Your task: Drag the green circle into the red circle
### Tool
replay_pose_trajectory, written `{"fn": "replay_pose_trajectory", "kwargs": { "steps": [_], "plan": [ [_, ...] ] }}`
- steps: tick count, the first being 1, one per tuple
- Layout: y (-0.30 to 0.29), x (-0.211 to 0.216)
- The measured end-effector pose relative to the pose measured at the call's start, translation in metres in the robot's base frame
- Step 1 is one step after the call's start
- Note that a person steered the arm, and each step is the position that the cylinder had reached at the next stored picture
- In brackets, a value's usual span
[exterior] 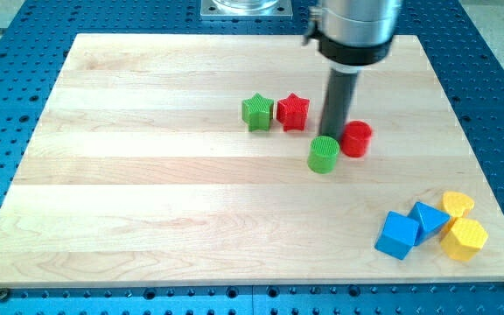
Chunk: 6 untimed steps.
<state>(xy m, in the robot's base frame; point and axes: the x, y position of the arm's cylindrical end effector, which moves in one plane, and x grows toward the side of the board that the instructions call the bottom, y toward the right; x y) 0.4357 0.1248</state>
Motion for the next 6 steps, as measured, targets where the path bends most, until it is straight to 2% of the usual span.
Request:
{"fn": "replay_pose_trajectory", "kwargs": {
  "steps": [1, 2, 3, 5, 6],
  "plan": [
    [-0.008, -0.001],
    [-0.047, -0.007],
    [-0.091, 0.017],
    [-0.020, 0.041],
    [-0.026, 0.039]
  ]
}}
